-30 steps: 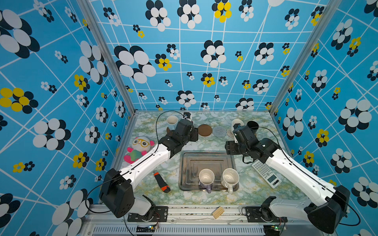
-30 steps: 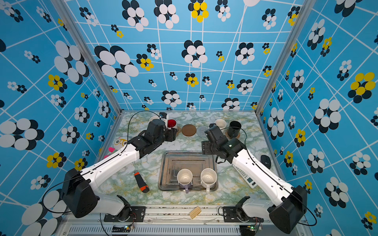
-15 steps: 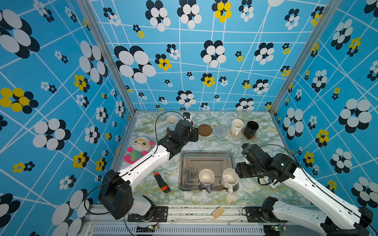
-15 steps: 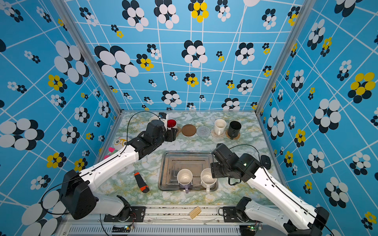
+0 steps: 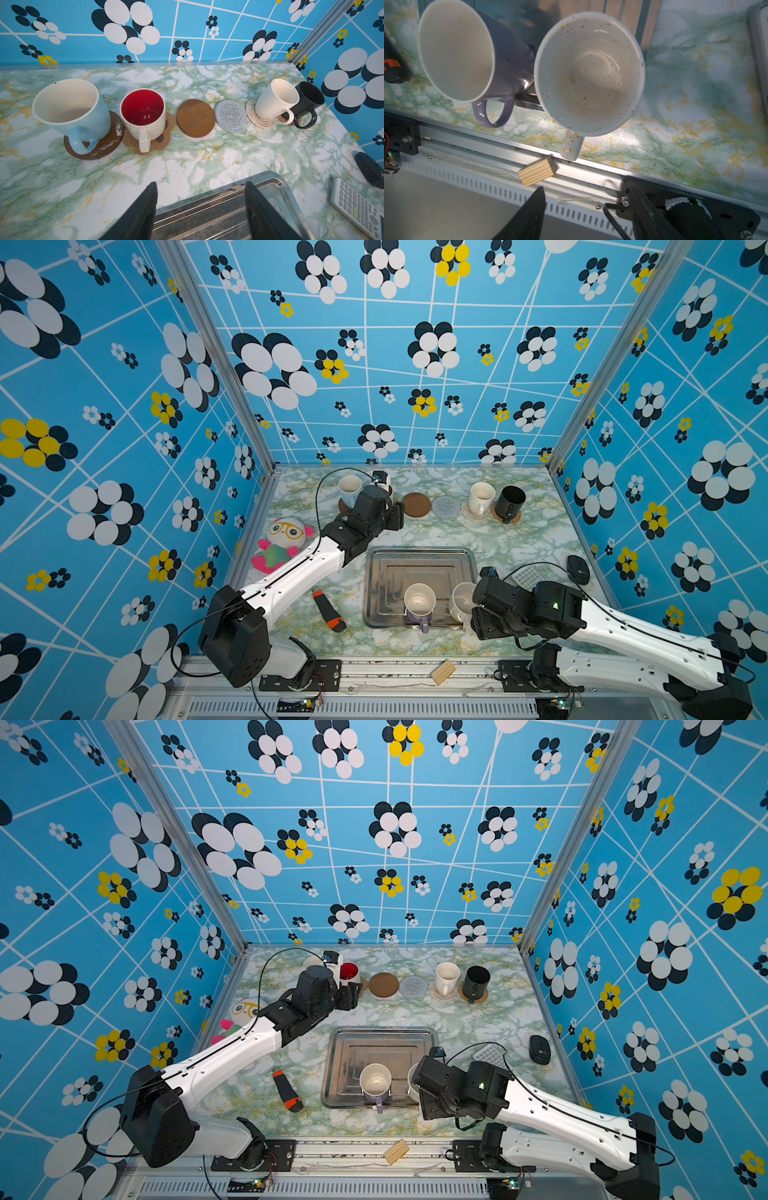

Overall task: Place cups on coasters
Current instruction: Pick up the cup from the tray.

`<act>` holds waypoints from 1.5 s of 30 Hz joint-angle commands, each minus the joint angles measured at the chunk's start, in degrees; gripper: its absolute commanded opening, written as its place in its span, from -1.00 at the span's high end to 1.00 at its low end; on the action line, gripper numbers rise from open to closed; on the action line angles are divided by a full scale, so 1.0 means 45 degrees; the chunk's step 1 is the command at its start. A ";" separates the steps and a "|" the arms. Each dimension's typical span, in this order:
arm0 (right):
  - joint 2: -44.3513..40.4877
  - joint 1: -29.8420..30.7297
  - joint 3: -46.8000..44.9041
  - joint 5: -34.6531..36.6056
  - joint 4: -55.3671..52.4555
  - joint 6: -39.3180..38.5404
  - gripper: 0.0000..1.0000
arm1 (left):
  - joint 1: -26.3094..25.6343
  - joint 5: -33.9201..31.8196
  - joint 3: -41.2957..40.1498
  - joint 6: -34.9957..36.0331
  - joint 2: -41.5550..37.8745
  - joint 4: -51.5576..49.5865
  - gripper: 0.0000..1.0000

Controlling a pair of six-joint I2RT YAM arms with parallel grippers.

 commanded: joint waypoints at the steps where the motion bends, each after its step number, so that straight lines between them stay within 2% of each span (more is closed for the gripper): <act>1: 0.0253 0.0382 -0.0427 0.0514 0.0928 0.1176 -0.32 | 0.0092 0.0226 -0.0228 -0.0024 -0.0293 0.0337 -0.35; 17: 0.1297 0.0416 -0.1497 0.0909 0.2660 0.2168 -0.28 | 0.0293 0.0382 -0.0466 -0.0080 -0.0441 0.0424 -0.35; 30: 0.2154 0.0413 -0.1896 0.1427 0.3238 0.2387 0.01 | 0.0416 0.0534 -0.0553 -0.0164 -0.0420 0.0493 -0.36; 42: 0.2934 0.0421 -0.2003 0.1349 0.3408 0.2309 0.12 | 0.0468 0.0634 -0.0573 -0.0202 -0.0400 0.0550 -0.36; 45: 0.2976 0.0422 -0.2024 0.1368 0.3513 0.2328 0.22 | 0.0489 0.0675 -0.0583 -0.0220 -0.0361 0.0590 -0.36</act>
